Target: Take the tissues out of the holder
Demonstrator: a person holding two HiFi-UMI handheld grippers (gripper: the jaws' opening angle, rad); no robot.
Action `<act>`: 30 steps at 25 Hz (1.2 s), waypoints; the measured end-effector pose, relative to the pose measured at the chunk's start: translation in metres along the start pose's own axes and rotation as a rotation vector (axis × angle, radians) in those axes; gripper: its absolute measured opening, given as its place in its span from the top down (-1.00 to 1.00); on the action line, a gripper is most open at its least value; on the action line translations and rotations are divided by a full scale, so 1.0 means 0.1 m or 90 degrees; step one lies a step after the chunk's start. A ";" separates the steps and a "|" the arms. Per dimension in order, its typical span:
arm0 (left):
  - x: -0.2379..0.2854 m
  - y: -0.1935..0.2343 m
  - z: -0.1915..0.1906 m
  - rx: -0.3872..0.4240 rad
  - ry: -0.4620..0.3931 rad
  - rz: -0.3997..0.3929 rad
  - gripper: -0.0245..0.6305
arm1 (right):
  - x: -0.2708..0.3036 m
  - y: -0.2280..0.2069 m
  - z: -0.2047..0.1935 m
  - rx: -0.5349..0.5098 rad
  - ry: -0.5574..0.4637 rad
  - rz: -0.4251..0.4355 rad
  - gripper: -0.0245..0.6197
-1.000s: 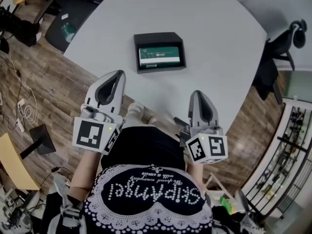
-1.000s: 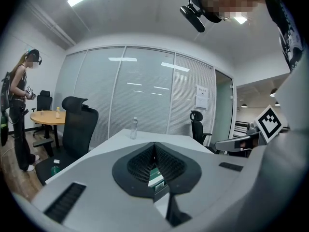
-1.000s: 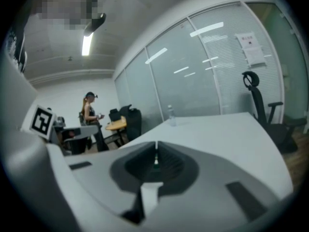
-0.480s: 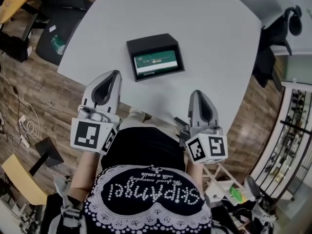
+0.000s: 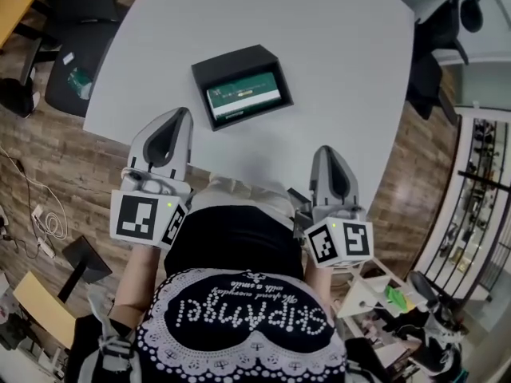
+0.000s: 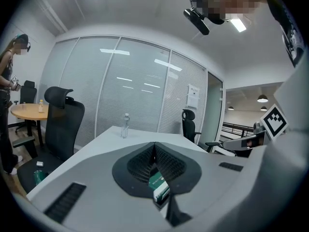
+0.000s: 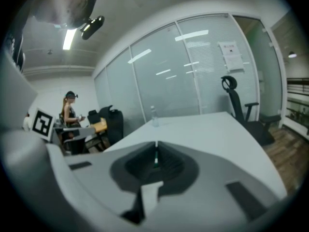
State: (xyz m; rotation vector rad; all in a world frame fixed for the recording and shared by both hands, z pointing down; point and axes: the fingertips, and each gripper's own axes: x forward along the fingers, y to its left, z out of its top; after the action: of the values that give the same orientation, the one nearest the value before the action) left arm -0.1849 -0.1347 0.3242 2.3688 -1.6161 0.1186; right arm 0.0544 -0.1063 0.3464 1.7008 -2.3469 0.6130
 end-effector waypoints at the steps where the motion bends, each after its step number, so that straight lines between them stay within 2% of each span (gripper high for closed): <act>1: 0.00 0.02 0.01 0.000 -0.002 0.002 0.84 | 0.00 0.00 0.00 0.000 -0.001 -0.001 0.81; 9: -0.04 0.06 0.02 0.001 -0.007 0.027 0.84 | 0.01 -0.04 0.00 -0.002 0.001 0.007 0.81; 23: -0.15 0.19 0.01 0.003 -0.004 0.071 0.84 | 0.19 0.15 0.01 -0.007 0.004 0.066 0.81; 30: -0.14 0.15 -0.01 -0.001 0.002 0.062 0.84 | 0.16 0.11 0.01 -0.006 0.005 0.059 0.81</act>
State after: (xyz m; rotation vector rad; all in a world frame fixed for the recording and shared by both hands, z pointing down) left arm -0.2036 -0.1269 0.3250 2.2878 -1.7291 0.1397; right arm 0.0390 -0.1182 0.3490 1.5911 -2.4305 0.6219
